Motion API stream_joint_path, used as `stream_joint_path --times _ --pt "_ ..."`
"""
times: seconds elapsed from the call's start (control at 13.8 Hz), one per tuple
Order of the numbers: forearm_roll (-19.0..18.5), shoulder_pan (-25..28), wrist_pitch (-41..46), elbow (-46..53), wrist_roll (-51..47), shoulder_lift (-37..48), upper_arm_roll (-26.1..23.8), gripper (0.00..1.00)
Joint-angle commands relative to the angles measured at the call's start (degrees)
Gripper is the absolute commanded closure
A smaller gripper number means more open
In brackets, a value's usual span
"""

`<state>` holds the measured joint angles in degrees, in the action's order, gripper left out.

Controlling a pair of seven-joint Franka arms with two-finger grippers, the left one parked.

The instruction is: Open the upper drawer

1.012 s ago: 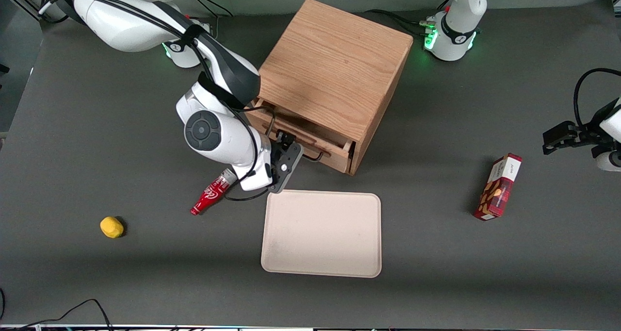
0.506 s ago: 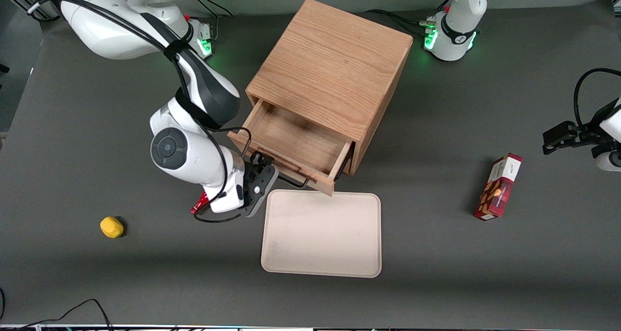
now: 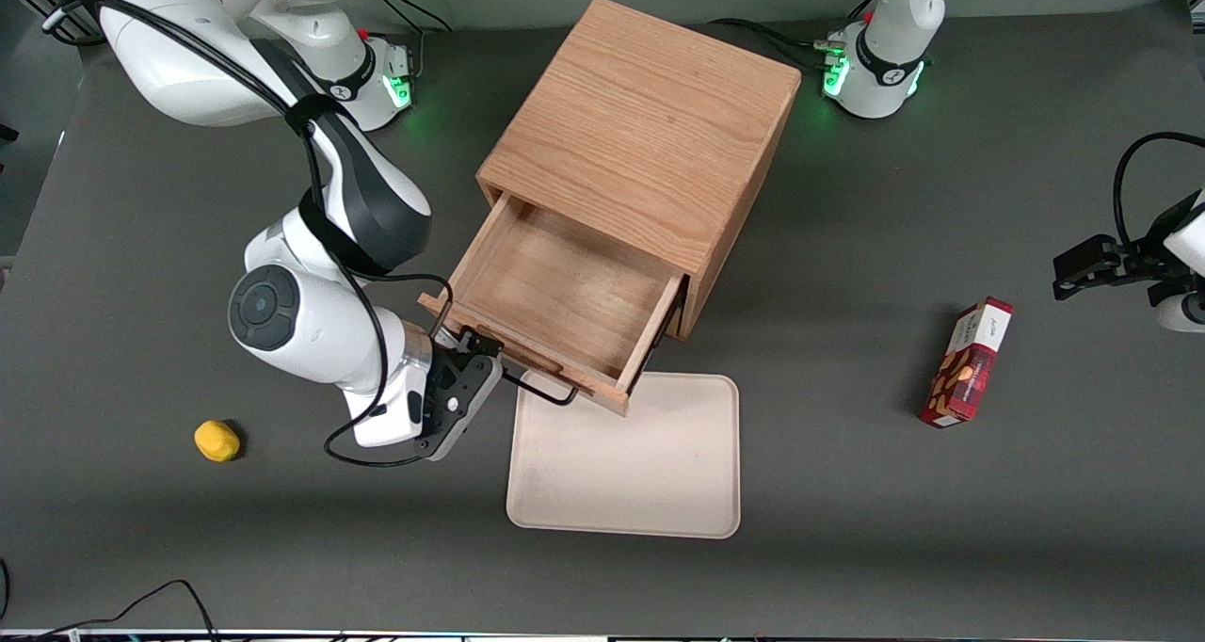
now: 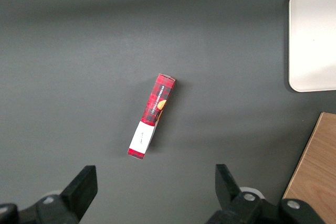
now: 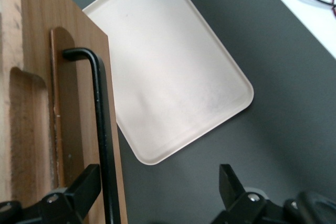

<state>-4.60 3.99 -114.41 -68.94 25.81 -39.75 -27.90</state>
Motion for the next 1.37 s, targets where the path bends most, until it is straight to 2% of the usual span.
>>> stream_joint_path --times 0.0,0.22,0.36,0.51,0.72,0.87,1.01,1.16,1.3 --pt "0.64 0.14 1.55 2.40 -3.03 0.10 -0.48 0.00" --pt "6.70 -1.35 11.72 3.54 -11.27 6.94 -0.40 0.00" --pt "6.19 -1.70 17.00 1.80 -16.21 15.54 0.30 0.00" --pt "4.00 -3.02 22.19 -3.37 -16.23 24.15 3.36 0.00" --pt "2.15 -2.24 19.77 -18.29 -18.76 39.62 10.48 0.00" --pt "2.40 -1.97 17.03 -28.22 -22.97 47.45 14.79 0.00" --pt "2.93 -1.71 17.64 -31.78 -27.19 50.56 18.13 0.00" --pt "3.89 -1.62 18.43 -29.51 -27.30 49.51 24.70 0.00" --pt "3.03 -2.05 18.43 -26.27 -28.69 46.89 27.19 0.00"
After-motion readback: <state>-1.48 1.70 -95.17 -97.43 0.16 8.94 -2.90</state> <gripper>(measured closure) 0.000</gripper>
